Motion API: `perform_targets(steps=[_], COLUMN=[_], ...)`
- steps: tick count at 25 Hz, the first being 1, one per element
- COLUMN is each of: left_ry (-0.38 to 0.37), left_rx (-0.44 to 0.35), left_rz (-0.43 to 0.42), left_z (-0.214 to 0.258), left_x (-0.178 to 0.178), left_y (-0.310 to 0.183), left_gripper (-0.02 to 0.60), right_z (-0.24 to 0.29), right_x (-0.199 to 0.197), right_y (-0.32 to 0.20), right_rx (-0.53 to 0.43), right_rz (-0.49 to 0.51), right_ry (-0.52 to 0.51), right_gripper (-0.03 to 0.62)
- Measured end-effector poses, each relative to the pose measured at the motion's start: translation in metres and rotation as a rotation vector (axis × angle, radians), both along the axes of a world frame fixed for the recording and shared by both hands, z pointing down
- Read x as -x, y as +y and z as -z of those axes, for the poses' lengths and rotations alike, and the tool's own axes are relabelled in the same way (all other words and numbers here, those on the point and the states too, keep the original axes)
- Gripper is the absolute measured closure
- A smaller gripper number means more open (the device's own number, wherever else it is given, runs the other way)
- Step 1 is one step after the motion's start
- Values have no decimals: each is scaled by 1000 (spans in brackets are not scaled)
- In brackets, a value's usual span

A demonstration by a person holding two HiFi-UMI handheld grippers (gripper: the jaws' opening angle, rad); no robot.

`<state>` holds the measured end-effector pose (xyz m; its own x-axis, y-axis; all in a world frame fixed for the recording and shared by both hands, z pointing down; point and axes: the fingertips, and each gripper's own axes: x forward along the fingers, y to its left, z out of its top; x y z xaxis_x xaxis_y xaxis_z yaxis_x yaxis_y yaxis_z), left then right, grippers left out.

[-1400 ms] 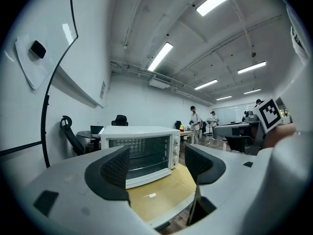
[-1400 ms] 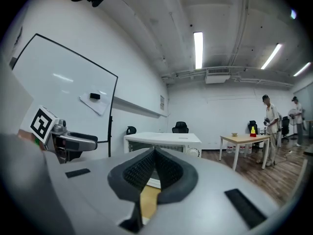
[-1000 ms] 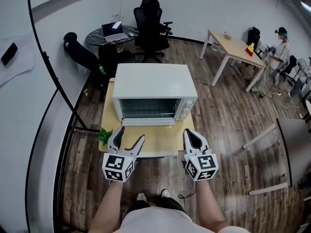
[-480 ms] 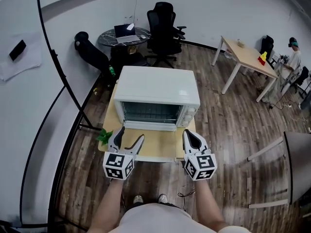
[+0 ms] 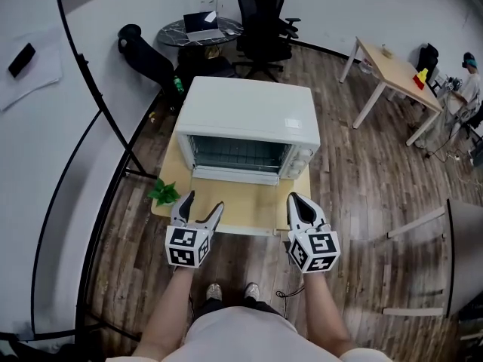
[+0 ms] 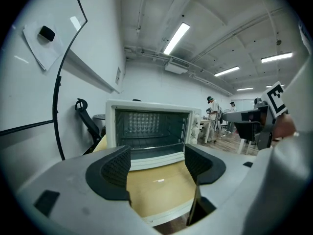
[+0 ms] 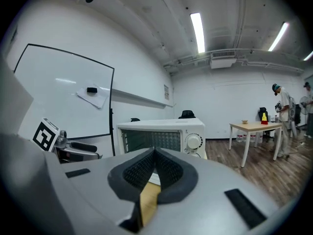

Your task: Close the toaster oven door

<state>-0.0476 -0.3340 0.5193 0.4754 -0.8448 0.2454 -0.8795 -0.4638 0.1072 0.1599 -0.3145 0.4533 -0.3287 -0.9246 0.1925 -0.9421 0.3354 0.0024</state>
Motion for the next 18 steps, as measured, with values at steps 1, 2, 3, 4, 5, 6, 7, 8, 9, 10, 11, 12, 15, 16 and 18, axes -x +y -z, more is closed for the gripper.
perform_targets(steps=[1,2,3,4,5,6,7,8,9,10,11,12,15,16,18], left_ry=[-6,-13,-21,-31,-43,-54,-64,-74,-81,-86,-91,-98,-127,-133,-137], left_rx=[19,39,61,84,108,132,157,181,204,225,244,262,312,330,364], left_rz=[3,6,9,11,14,18,22,27,31,35,39,43,62,68,75], left_z=[-10,-20,-32,-44,-57,-69,-82,-93,-104,-115,-124,-133,-157,-165,-179], left_x=[0,1,1,0,0,0,1,1,2,2,2,2,5,6,6], left_y=[1,2,4,5,8,11,15,19,23,27,31,35,47,51,58], left_gripper=[256,255,255,255,255,255,255,255,255,255,255,256,255,256,255], right_z=[-5,-10,-14,-19,-24,-28,-32,-35,-39,-43,-46,-50,-58,-61,-65], right_x=[0,1,1,1,1,1,1,2,2,3,3,4,6,7,7], right_y=[1,2,4,5,6,8,10,12,13,14,16,17,21,22,24], right_rx=[12,23,35,46,56,67,77,86,95,103,111,118,139,146,156], right_rz=[0,0,1,1,1,1,2,3,5,6,7,8,12,13,15], right_ry=[1,1,2,4,5,7,8,9,10,10,11,11,9,8,11], right_gripper=[594,594,594,594,594,594,594,594,594,594,594,593,594,594,594])
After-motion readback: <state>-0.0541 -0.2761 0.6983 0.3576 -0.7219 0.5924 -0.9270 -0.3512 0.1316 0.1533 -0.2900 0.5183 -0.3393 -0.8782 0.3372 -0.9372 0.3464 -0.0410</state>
